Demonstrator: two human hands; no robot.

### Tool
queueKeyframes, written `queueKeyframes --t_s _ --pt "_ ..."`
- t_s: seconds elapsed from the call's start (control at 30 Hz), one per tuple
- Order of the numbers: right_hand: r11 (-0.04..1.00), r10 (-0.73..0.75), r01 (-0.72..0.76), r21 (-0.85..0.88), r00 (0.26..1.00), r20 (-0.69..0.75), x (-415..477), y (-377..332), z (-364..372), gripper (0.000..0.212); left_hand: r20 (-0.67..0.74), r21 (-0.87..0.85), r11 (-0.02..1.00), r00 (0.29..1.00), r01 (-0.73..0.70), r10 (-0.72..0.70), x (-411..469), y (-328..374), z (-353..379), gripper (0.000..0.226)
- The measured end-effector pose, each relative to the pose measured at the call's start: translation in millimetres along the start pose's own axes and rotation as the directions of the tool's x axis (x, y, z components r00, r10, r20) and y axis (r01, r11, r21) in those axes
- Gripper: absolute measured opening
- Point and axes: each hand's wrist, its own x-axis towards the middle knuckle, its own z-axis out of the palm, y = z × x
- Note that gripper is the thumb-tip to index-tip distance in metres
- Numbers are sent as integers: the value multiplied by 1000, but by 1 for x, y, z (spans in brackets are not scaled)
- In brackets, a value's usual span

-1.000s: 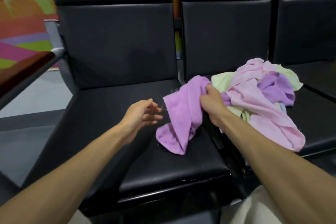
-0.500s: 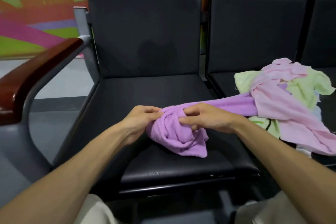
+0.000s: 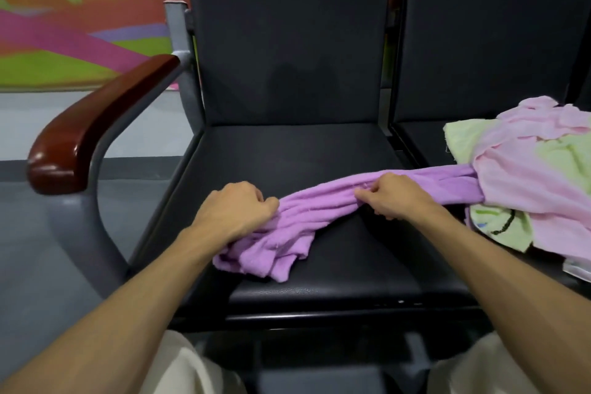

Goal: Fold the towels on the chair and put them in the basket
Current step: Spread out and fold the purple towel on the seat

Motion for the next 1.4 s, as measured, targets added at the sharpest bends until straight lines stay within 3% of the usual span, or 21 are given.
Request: queueKeyframes --t_s 0.1,0.2,0.27,0.3,0.4,0.47,0.53,0.6,0.63,0.73,0.87,0.93,0.97,1.0,1.03,1.1,1.13,1.2,1.27,1.33,1.4 --pt "983 51 -53 178 999 14 4 -15 10 40 -80 8 989 985 -151 151 4 15 7 25" --pt "978 63 -47 202 995 -74 16 -21 22 27 63 -24 981 979 -191 192 16 26 20 41" --pt "957 -38 70 283 992 -117 21 -28 22 22 98 -71 986 983 -148 155 24 28 25 44" --pt "888 -115 168 429 983 -145 23 -35 19 18 111 -117 986 985 -117 130 28 29 27 42" --pt "490 -324 338 804 927 -192 18 -62 3 28 167 -305 951 980 -49 104 35 29 28 31" --pt "410 -360 295 863 922 -145 19 -68 2 29 193 -401 916 977 -4 89 33 27 26 35" --pt "588 -216 232 775 968 -126 22 -61 7 19 191 -475 880 978 21 80 33 18 26 32" --pt "872 -115 152 465 988 -107 22 -49 11 14 177 -570 819 983 64 46 31 6 23 29" --pt "945 -122 144 293 988 -92 20 -46 12 19 175 -613 784 984 95 18 30 1 22 27" --pt "981 -160 161 111 987 -22 14 -51 19 43 180 -702 688 981 183 -77 26 -5 18 21" --pt "972 -233 231 38 971 61 9 -65 30 23 223 -798 552 969 242 -103 16 -6 11 10" --pt "967 -255 255 6 965 56 7 -65 30 25 194 -851 474 974 226 -116 11 -7 8 4" --pt "967 -245 240 83 968 54 5 -64 28 28 177 -889 403 975 216 -131 11 -8 7 4" --pt "946 -197 173 274 979 62 4 -63 24 25 163 -927 314 975 203 -150 10 -10 5 7" --pt "834 -128 55 550 987 94 2 -61 18 20 158 -957 216 973 192 -167 9 -11 1 13" --pt "344 -110 -161 925 971 210 -2 -53 3 23 182 -980 51 972 191 -146 8 -11 -4 25" --pt "139 -172 -214 967 956 236 -3 -47 -5 23 206 -978 9 973 208 -104 7 -10 -5 30" --pt "-97 -238 -245 965 947 216 -6 -33 -17 21 276 -960 -40 961 276 -10 3 0 -7 32" --pt "-171 -195 -214 962 964 180 -12 -21 -26 21 332 -929 -153 941 338 65 1 9 -7 24" --pt "-46 -86 -168 985 983 164 -18 -10 -32 17 317 -910 -257 946 325 72 0 14 -11 13" --pt "163 -26 -163 973 985 170 -30 2 -38 19 292 -915 -269 954 300 71 1 13 -13 15"
